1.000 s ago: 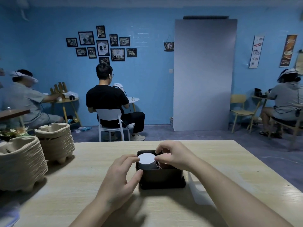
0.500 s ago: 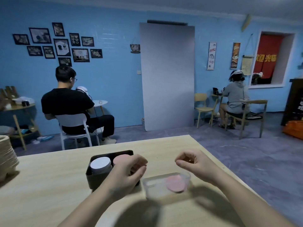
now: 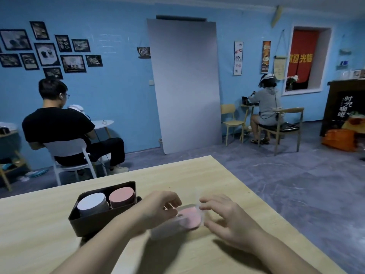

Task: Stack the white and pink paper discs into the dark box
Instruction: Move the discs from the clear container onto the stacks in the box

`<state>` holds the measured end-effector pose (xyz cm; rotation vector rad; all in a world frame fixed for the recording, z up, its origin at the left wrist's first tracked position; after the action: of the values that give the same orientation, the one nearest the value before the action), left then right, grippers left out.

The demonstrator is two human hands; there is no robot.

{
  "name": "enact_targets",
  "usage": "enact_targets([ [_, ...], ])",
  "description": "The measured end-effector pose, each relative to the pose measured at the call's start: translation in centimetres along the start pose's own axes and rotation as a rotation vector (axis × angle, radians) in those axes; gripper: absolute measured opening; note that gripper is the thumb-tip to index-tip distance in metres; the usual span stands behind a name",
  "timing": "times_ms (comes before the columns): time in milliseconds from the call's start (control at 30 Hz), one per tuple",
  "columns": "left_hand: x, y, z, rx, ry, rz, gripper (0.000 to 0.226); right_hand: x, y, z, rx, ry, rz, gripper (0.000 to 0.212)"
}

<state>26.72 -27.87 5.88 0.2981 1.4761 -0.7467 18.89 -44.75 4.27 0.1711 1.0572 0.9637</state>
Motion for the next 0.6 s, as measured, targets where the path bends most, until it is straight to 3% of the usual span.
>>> enact_targets([
  [167,1.4,-0.1,1.8,0.0,0.114,0.085,0.025,1.2,-0.3,-1.3,0.033,0.074,-0.051,0.056],
  [267,2.3,-0.7,2.4,0.043,0.185,0.132,0.044,1.2,-0.3,-1.3,0.036,0.055,-0.018,0.056],
  [367,3.0,-0.9,3.1,0.082,0.228,0.161,0.032,1.1,-0.3,-1.2,0.038,0.025,0.001,0.055],
  [500,3.6,-1.9,3.5,0.16,0.247,0.159,0.042,1.0,-0.2,-1.0,0.032,-0.001,0.034,0.058],
  [600,3.4,-2.1,3.6,0.174,0.223,0.122,0.035,1.0,-0.4,-1.1,0.021,-0.023,0.024,0.053],
])
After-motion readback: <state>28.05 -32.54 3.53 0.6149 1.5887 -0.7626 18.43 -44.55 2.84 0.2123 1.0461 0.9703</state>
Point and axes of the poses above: each hand's wrist, its own z-axis towards the middle knuckle, its own x-axis out of the palm, y = z × x, the point moved 10 cm from there along z, towards the middle knuckle, and after that the axes turned 8 degrees about z, right-handed, at the moved point
